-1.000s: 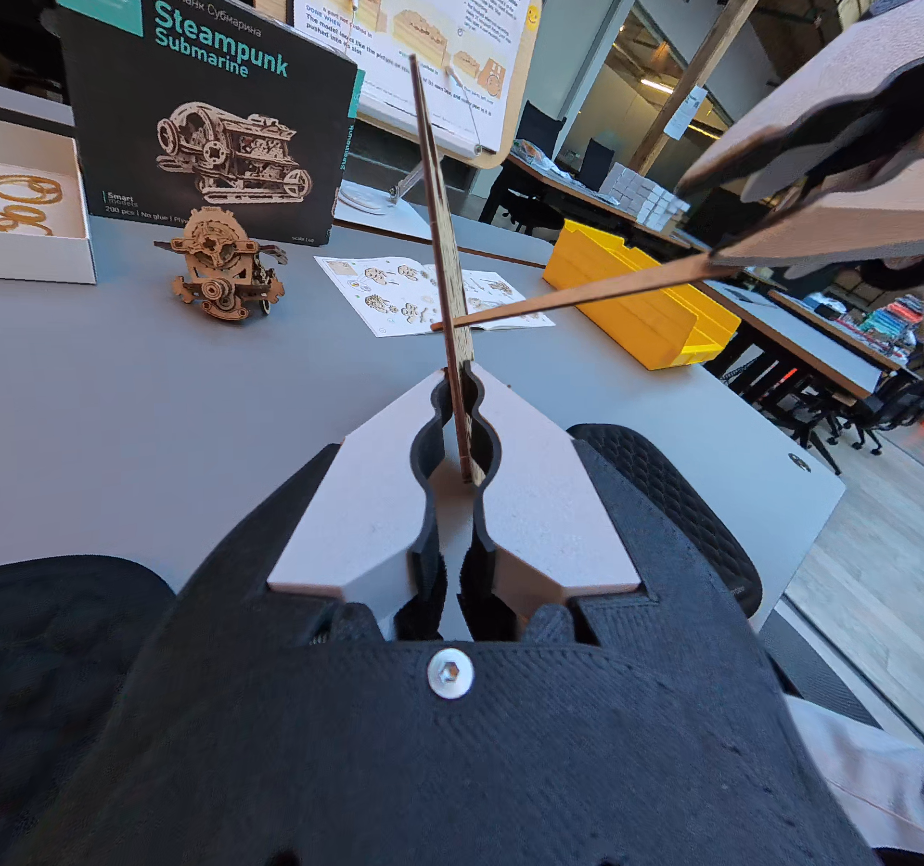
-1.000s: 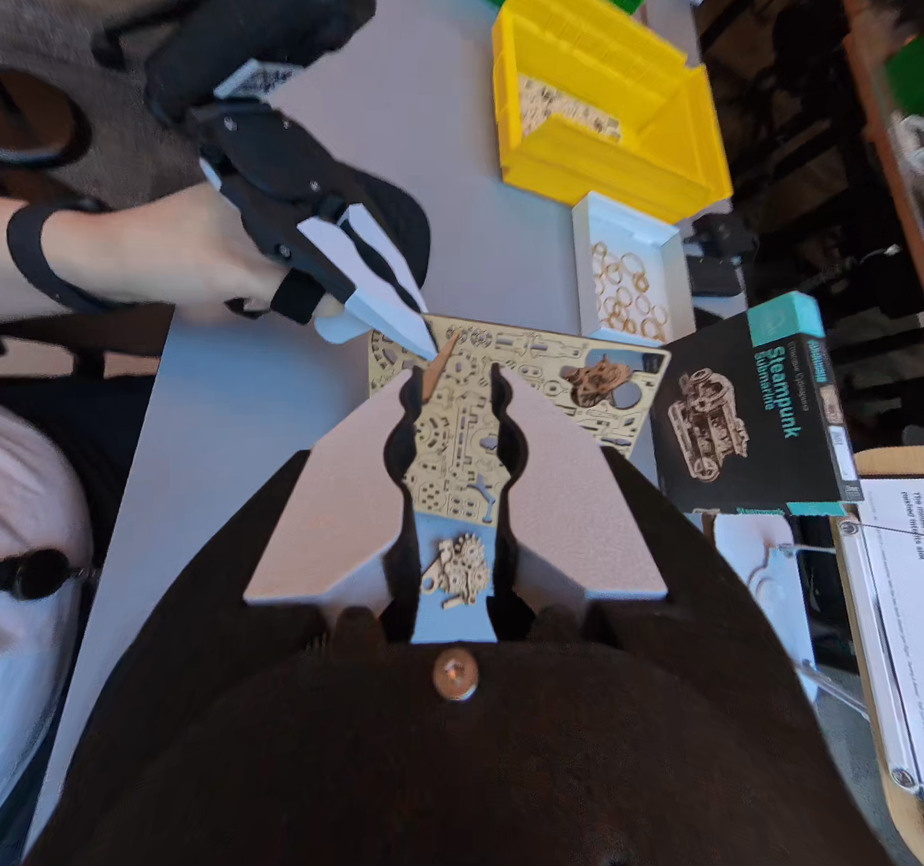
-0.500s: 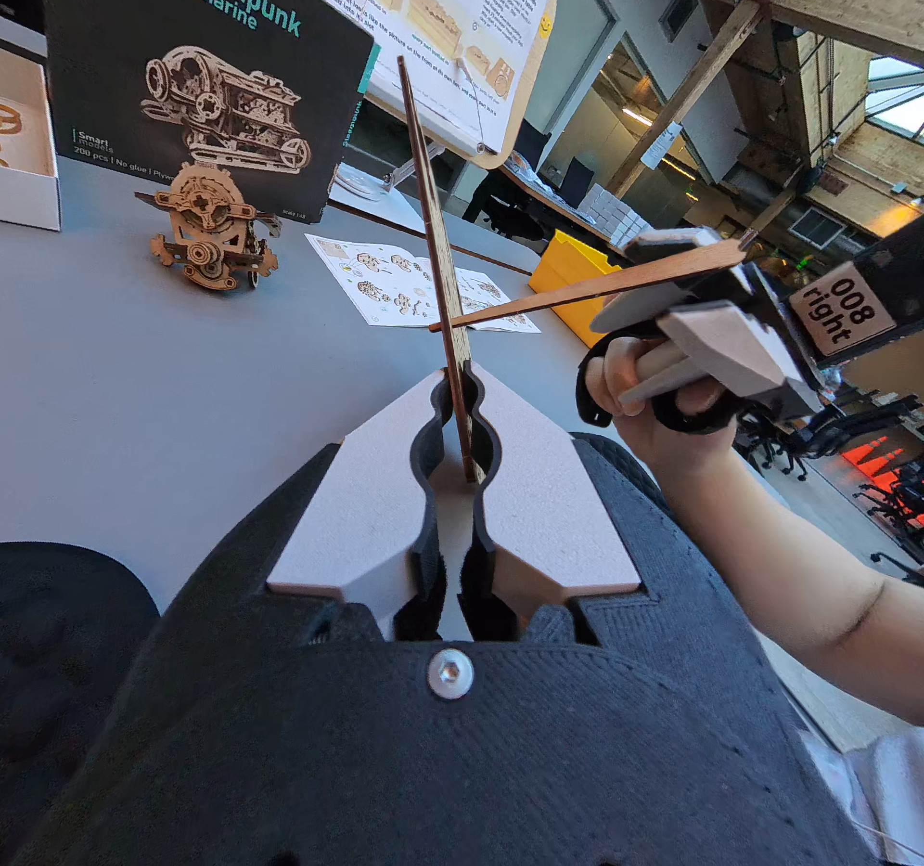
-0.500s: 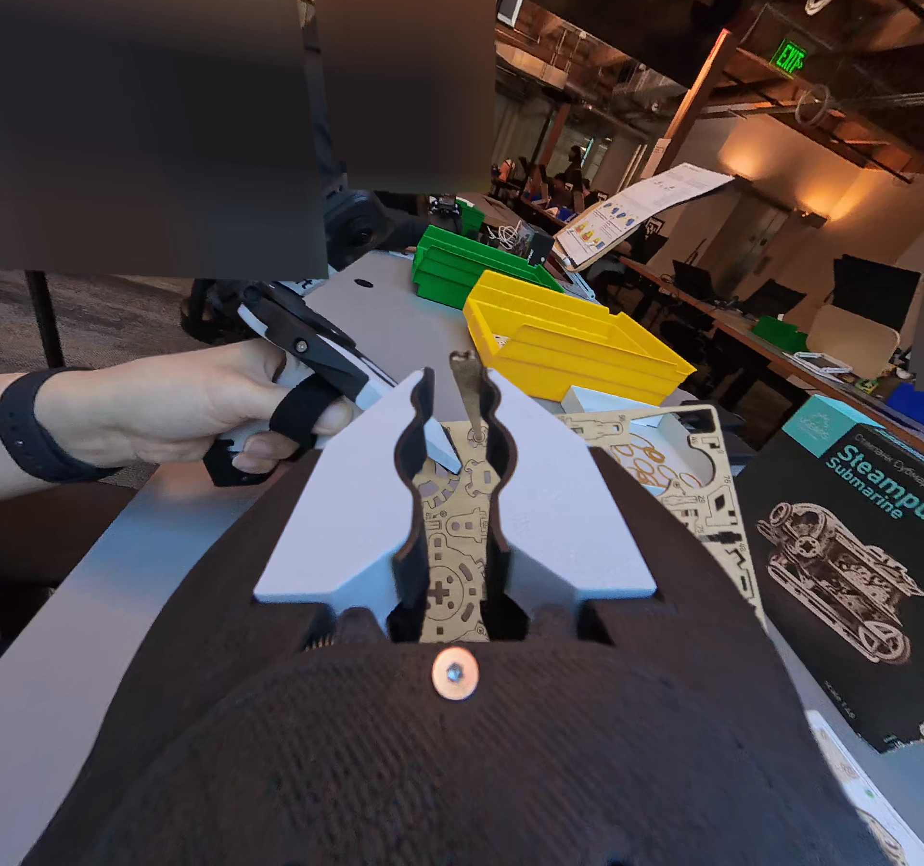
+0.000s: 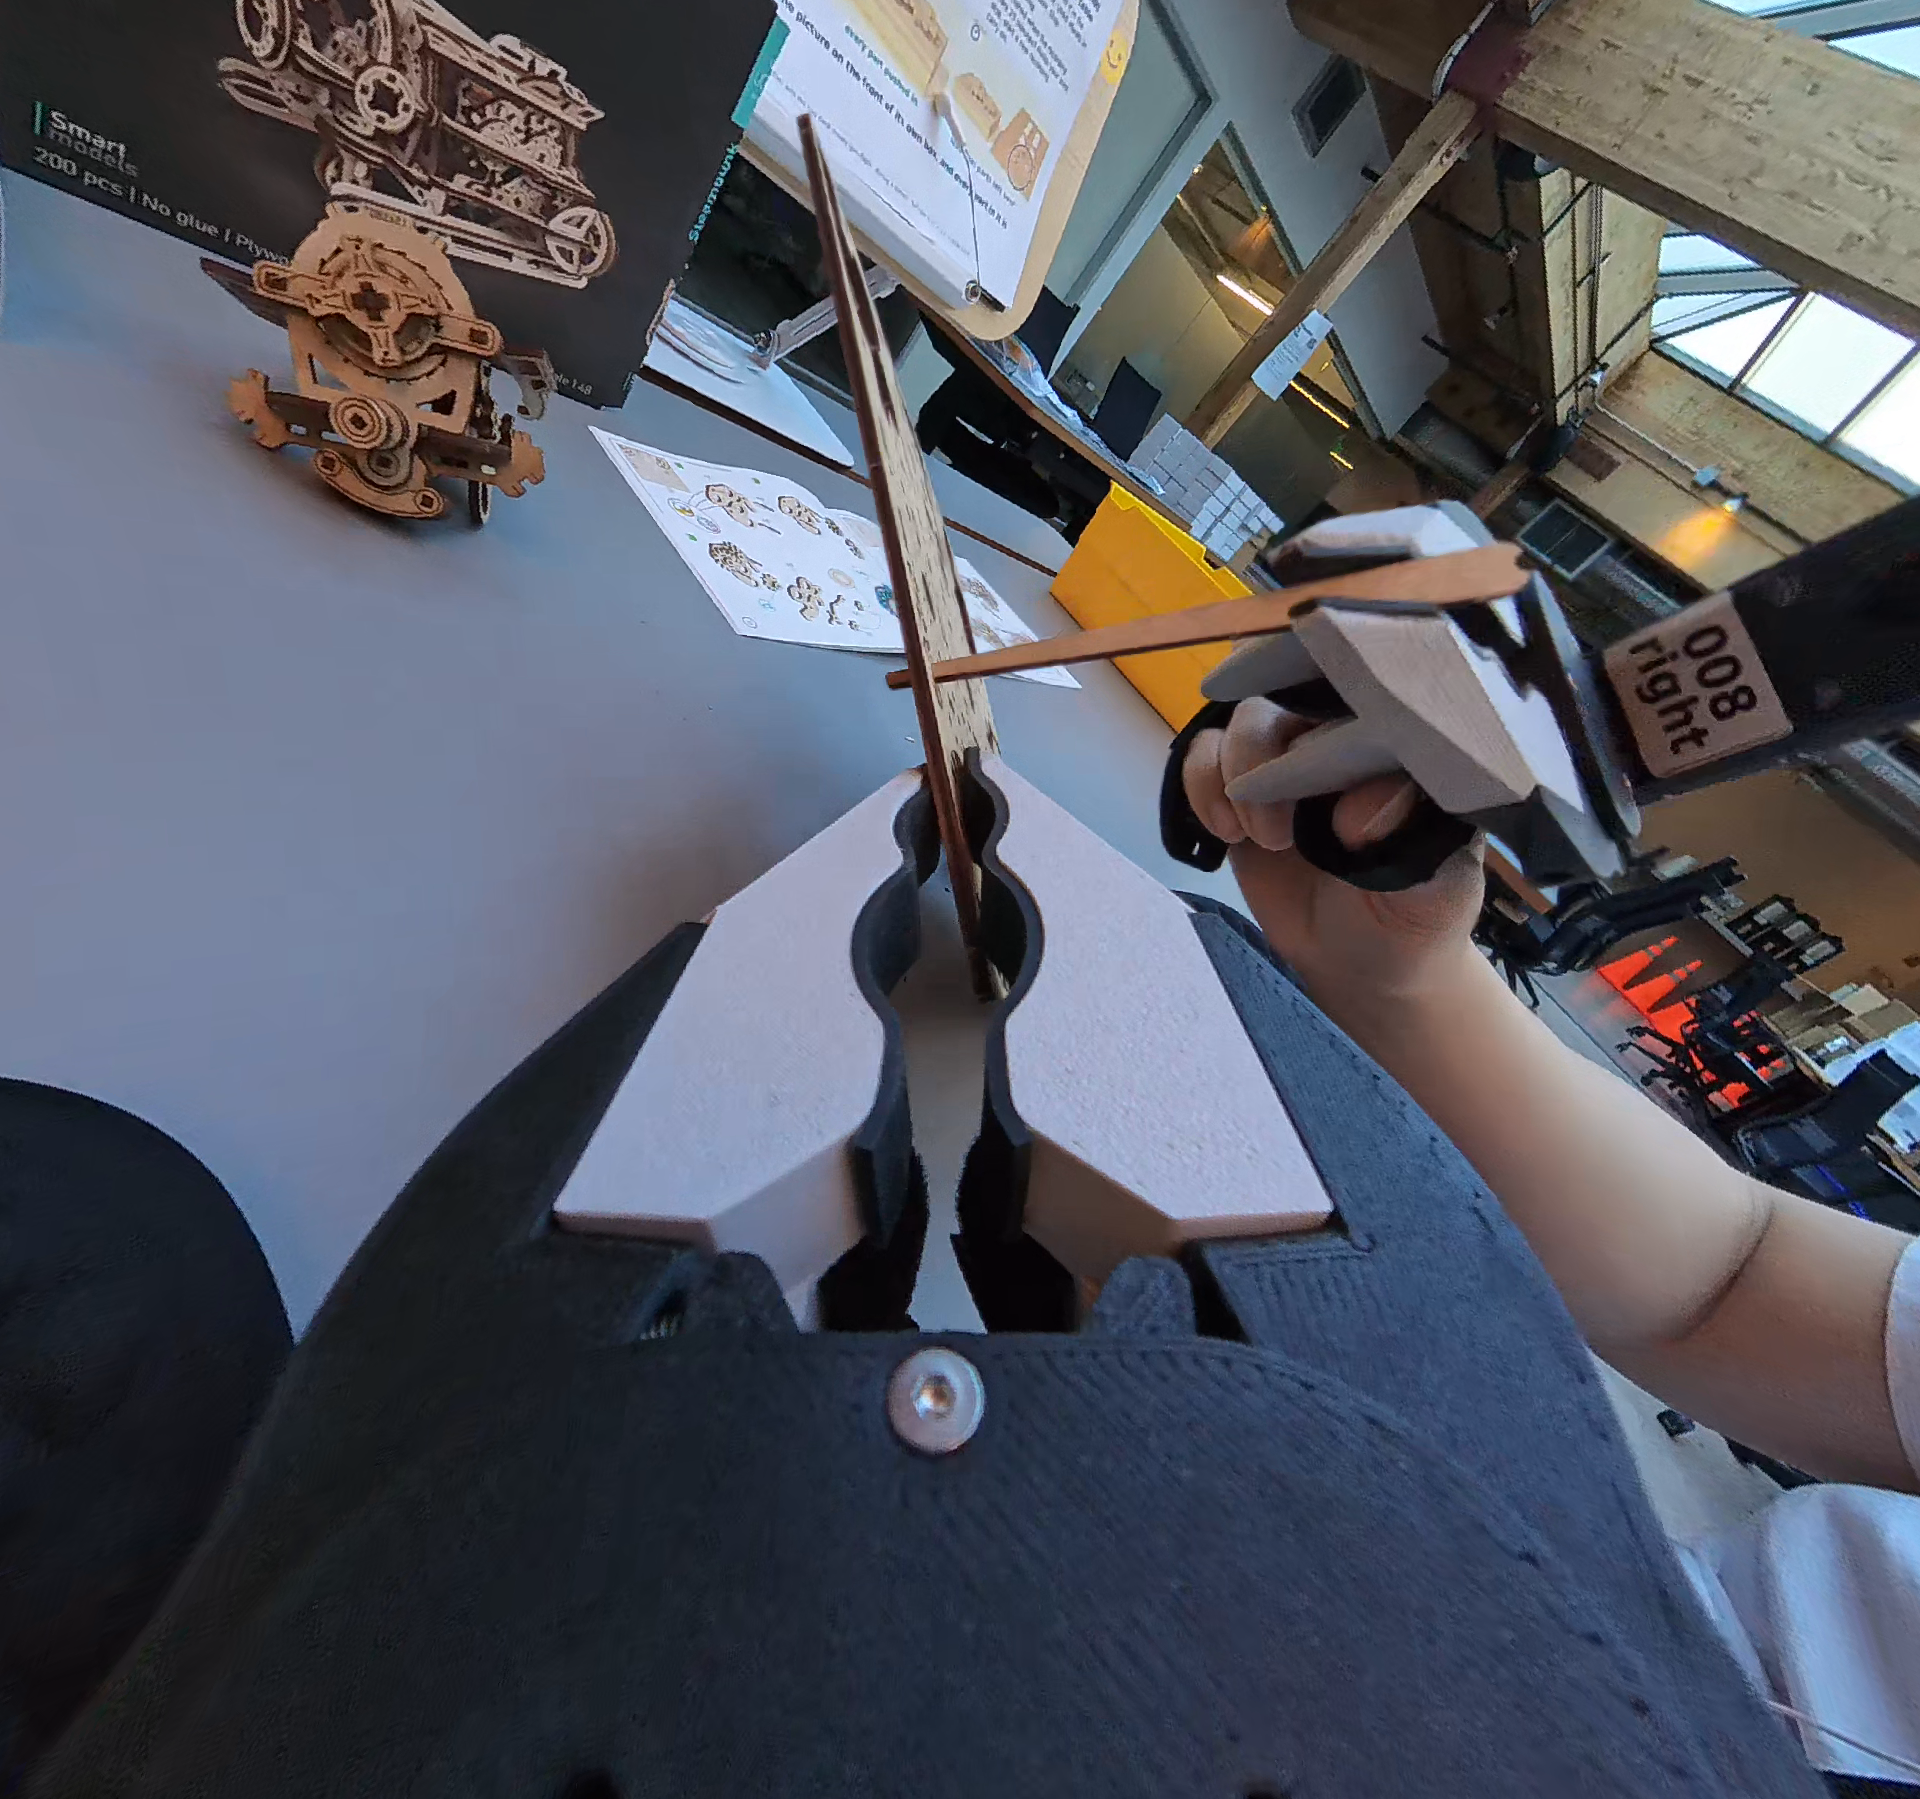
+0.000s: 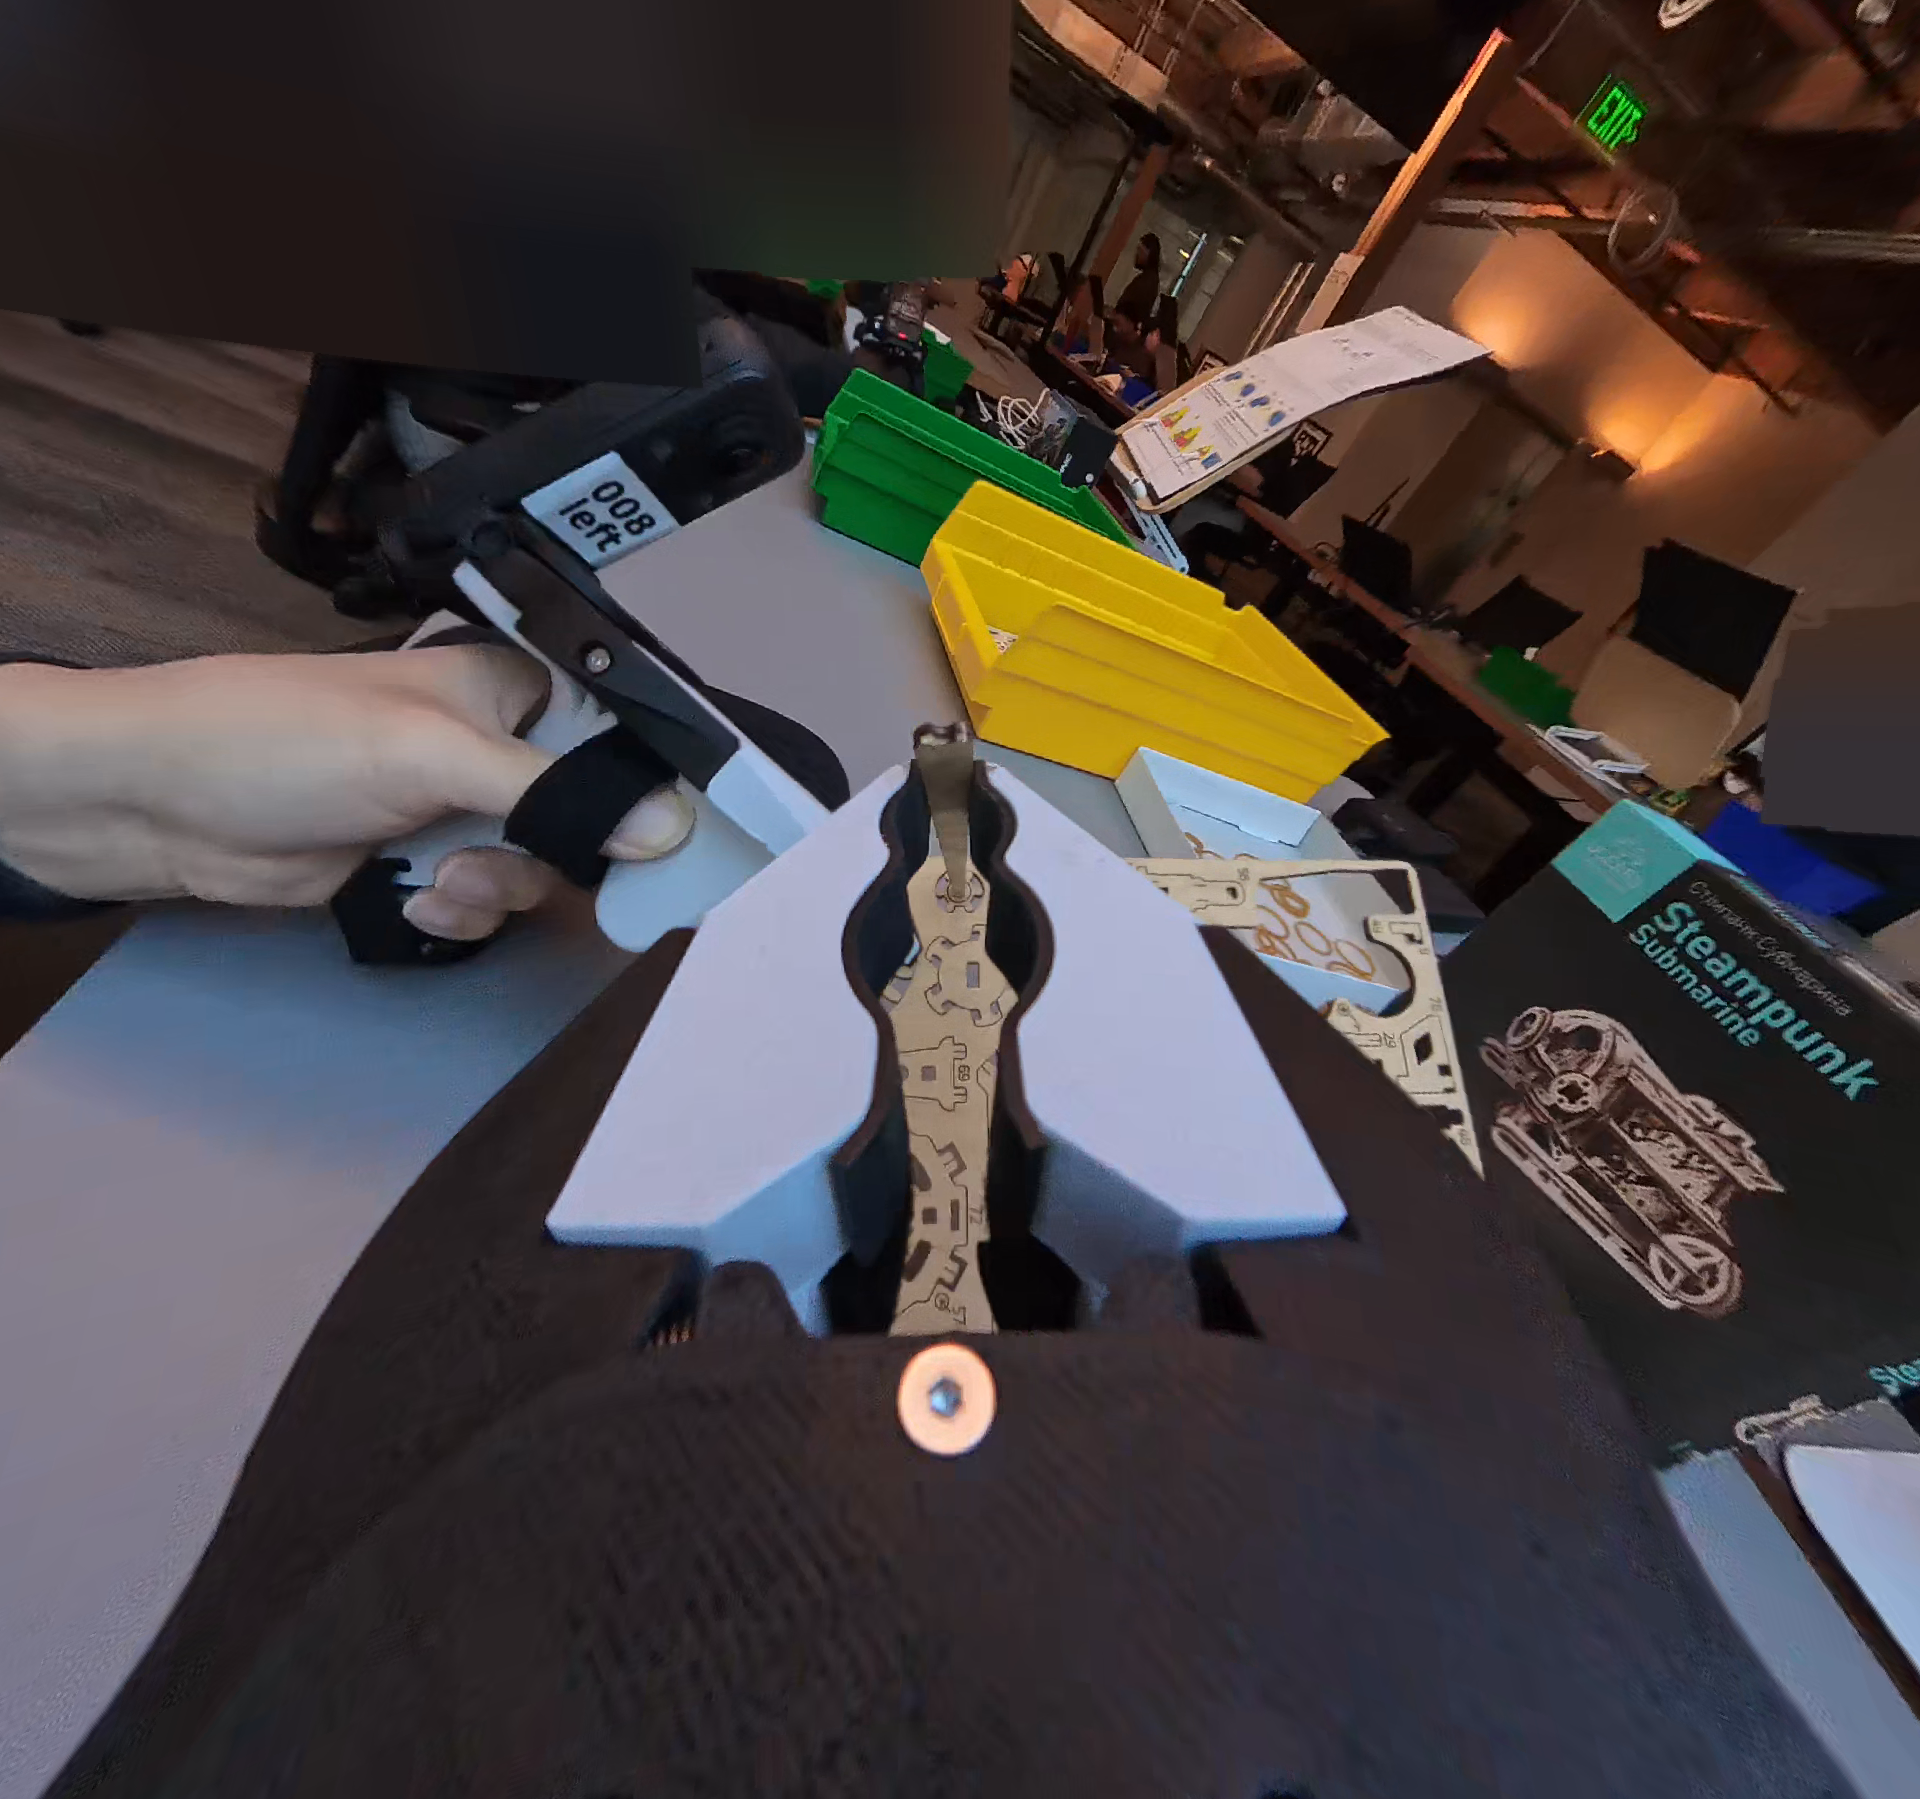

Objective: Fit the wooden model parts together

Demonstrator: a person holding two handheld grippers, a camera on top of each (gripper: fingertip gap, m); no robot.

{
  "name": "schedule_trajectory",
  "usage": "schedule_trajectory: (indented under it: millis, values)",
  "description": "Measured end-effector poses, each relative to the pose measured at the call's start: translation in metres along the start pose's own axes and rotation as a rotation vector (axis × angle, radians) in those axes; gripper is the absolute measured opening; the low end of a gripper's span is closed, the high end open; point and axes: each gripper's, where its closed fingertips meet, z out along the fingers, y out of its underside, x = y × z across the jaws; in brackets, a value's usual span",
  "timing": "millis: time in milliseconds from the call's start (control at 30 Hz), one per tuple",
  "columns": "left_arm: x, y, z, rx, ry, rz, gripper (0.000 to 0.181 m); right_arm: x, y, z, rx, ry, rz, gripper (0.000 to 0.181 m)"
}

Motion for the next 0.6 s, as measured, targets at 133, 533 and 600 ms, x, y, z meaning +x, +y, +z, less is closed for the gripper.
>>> schedule_trajectory:
  millis: [133,533,600]
  values:
    - [-0.002,0.001,0.0,-0.009,-0.008,0.006,0.001,0.0,0.001,0.006,-0.046,0.042,0.034,0.006]
    - [-0.003,0.001,0.002,-0.013,-0.006,-0.003,0.002,0.011,0.0,0.011,-0.08,0.031,0.088,0.006]
    - [-0.004,0.0,0.001,-0.01,-0.011,-0.003,0.002,0.02,0.006,0.008,-0.093,0.042,0.135,0.007]
